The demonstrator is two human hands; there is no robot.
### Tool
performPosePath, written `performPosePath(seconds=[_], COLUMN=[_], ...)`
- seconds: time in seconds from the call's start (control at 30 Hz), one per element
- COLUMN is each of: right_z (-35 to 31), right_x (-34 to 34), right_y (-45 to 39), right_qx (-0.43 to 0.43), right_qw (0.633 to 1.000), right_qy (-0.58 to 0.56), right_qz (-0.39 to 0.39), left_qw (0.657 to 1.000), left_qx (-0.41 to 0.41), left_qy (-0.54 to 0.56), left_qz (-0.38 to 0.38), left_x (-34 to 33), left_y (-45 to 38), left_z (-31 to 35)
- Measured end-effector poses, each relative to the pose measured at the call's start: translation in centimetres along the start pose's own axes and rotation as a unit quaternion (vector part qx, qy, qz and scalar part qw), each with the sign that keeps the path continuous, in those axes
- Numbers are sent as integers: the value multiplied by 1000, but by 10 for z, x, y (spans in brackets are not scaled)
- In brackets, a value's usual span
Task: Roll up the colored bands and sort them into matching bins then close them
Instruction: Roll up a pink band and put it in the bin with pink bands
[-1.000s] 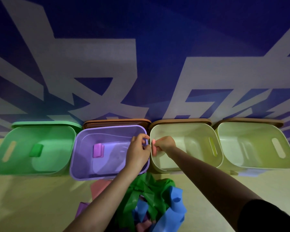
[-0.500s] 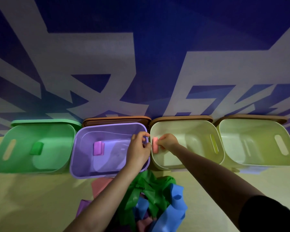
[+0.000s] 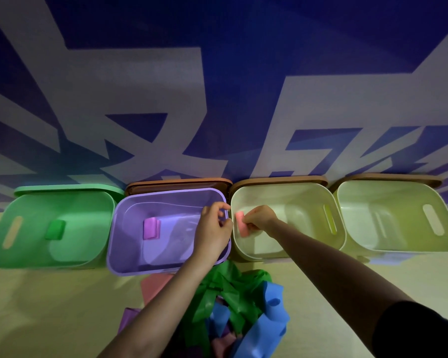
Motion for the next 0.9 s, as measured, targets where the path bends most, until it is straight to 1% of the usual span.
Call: performPosePath(seconds=[0.17, 0.5, 0.67, 0.77, 0.83, 0.9], right_z=[-5, -5, -13, -27, -38, -48], right_x=[2, 17, 30, 41, 49, 55], right_y=[1, 5, 24, 46, 68, 94], right_qx=[1, 23, 34, 86, 136, 183], right_qw=[999, 997, 999, 995, 988, 978], right_qy=[48, 79, 40, 40, 35, 2], right_qz=[1, -1, 1, 19, 59, 96], left_qw=[1000, 1000, 1000, 999, 999, 999], left_qx=[3, -7, -19, -21, -24, -32], left_qy=[2, -16, -17, -39, -42, -29], left_qz=[-3, 5, 6, 6, 8, 8], left_x=[0, 0, 5, 11, 17, 24], left_y=[0, -2, 3, 13, 23, 35], left_z=[0, 0, 2, 4, 8, 11])
Point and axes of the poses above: each hand's wrist, its own y-axis away from the middle knuckle, its own x-axis out of the back of the hand, z = x × y, the point moved 6 cm from there along -y, towards the middle knuckle, and after that the axes turned 14 degrees about x, right-handed, at the moved point
